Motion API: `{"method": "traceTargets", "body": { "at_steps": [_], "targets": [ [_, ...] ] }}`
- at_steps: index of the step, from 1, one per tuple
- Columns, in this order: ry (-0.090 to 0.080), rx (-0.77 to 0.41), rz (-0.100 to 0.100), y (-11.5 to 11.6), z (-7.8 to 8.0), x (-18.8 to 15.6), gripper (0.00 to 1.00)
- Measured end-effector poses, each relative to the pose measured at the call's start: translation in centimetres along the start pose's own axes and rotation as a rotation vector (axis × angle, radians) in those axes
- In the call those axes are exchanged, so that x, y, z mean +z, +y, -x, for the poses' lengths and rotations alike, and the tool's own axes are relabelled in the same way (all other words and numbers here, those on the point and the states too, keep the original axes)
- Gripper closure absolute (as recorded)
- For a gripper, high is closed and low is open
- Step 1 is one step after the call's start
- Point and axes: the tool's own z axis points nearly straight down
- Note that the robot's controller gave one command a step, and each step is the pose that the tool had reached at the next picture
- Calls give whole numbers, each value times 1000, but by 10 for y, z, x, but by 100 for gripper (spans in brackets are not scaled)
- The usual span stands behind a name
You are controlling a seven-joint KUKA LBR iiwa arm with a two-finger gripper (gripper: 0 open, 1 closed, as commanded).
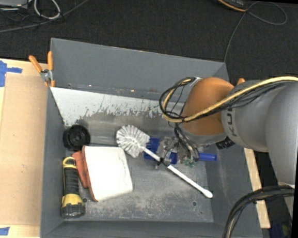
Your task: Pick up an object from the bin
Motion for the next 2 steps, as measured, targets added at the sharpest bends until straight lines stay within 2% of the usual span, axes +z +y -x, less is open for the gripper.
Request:
{"method": "traceTargets", "body": {
  "at_steps": [1,2],
  "targets": [
    [10,1,-1,0,-3,-37,100],
    [1,1,0,0,0,-82,100]
  ]
}}
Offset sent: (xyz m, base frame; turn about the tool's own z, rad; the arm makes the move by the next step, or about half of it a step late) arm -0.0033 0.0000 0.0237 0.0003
